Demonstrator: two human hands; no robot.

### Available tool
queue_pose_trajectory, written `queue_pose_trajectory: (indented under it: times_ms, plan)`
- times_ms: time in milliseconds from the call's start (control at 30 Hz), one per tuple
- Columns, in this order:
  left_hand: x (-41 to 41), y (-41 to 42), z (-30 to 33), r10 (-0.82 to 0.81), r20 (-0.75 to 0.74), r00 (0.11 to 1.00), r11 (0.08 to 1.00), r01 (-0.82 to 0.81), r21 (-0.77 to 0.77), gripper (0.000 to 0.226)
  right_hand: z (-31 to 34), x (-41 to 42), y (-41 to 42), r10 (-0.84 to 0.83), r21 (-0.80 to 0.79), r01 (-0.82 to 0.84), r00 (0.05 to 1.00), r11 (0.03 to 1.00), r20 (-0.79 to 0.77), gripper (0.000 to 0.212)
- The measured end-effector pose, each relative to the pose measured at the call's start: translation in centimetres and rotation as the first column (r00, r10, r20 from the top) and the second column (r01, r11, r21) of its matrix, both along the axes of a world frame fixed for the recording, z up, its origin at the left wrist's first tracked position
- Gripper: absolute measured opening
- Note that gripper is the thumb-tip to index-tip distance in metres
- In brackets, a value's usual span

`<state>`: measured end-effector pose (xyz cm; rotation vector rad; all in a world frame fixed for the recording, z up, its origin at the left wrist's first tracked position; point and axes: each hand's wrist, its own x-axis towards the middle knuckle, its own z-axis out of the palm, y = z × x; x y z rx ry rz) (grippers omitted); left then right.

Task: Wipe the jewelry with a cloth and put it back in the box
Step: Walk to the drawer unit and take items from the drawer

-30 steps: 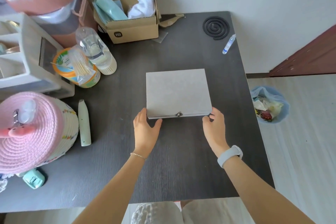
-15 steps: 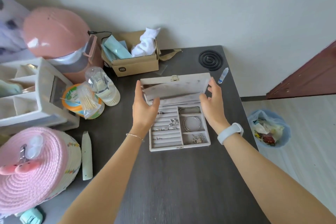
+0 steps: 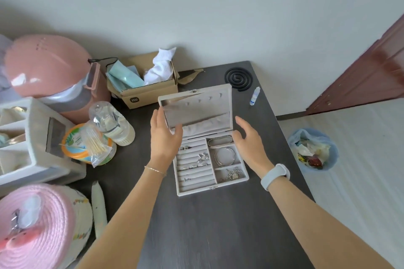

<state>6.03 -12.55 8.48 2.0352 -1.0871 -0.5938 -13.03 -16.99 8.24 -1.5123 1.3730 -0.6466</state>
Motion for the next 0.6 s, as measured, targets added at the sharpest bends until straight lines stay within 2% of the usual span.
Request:
queue_pose_trajectory:
  times_ms: [67,133,233,300,400,500,600]
  plan:
    - [-1.1,2.3,0.1,0.026,0.071,0.997,0.997,-0.021,-0.072,0.063,-0.5,-1.6,2.3,-0.035,0.003,0.035,0.999,0.999,-0.042,0.039]
    - [-2.5,4.8,-0.5,0.016,0.099,0.995,0.997,-0.009,-0.076,0.055,-1.4,-3.5,5.2,-0.081,0.014,0.083,0.992,0.996,-0.099,0.035]
    - [-5.6,8.3,-1.9,-0.187,0.113,0.976,0.982,0.187,0.013,0.045,-2.5,-6.8,10.1,-0.183,0.069,0.199,0.964,0.977,-0.192,0.031]
    - [-8.1,10.3,-2.7,-0.369,0.094,0.925,0.928,0.362,0.085,0.044,-3.2,-9.3,13.7,-0.253,0.099,0.283,0.938,0.954,-0.238,0.030]
    - [-11.5,12.9,-3.2,-0.520,-0.014,0.854,0.842,0.516,0.156,0.040,-3.8,-12.9,19.0,-0.387,0.106,0.427,0.881,0.898,-0.271,0.028]
    - [-14.3,14.4,-3.3,-0.514,-0.203,0.834,0.802,0.551,0.230,0.037,-3.6,-16.5,23.5,-0.531,0.123,0.578,0.800,0.807,-0.279,0.027]
    - [-16.6,14.5,-3.6,-0.508,-0.349,0.787,0.749,0.604,0.272,0.030,-3.2,-20.2,27.0,-0.703,0.108,0.741,0.666,0.663,-0.251,0.025]
